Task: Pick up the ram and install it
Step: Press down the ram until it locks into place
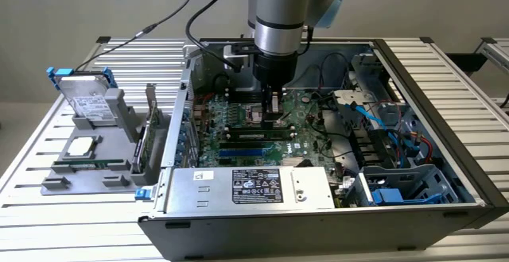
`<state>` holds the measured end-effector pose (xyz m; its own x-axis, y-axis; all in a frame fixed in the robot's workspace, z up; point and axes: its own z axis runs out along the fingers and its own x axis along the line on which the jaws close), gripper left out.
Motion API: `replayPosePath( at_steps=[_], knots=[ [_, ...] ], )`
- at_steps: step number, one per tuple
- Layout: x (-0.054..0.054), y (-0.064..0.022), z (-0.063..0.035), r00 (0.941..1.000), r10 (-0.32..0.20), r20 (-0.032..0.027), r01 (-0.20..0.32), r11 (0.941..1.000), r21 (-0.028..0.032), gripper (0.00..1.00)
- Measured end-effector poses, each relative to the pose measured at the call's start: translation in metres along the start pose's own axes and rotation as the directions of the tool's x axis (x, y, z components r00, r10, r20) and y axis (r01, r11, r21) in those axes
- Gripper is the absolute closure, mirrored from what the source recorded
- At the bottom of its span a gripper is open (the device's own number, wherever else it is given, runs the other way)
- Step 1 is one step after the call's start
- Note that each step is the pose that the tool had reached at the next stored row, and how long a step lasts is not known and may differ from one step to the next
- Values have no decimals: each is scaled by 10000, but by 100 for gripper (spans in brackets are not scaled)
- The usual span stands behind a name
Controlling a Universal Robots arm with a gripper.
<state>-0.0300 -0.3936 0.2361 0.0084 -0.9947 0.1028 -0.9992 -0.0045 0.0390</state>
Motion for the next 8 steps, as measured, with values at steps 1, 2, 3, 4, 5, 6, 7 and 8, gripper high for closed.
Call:
replayPosePath(
  at_steps=[1, 2, 3, 4, 5, 6, 7, 8],
  knots=[
    [-1, 0, 2, 10000, 32, 1, -32, 10000, -5, 90],
    [-2, -1, 7, 9998, 187, 9, -187, 9998, -19, 90],
    [-2, -1, 13, 9993, 377, 15, -377, 9993, -39, 90],
    [-3, -1, 19, 9985, 546, 20, -546, 9985, -57, 90],
    [-4, -1, 36, 9973, 730, 26, -729, 9973, -77, 90],
    [-6, -2, 55, 9958, 920, 32, -920, 9957, -97, 90],
    [-8, -3, 73, 9940, 1096, 39, -1096, 9939, -115, 90],
    [-10, -4, 91, 9918, 1274, 43, -1274, 9918, -135, 90]
  ],
)
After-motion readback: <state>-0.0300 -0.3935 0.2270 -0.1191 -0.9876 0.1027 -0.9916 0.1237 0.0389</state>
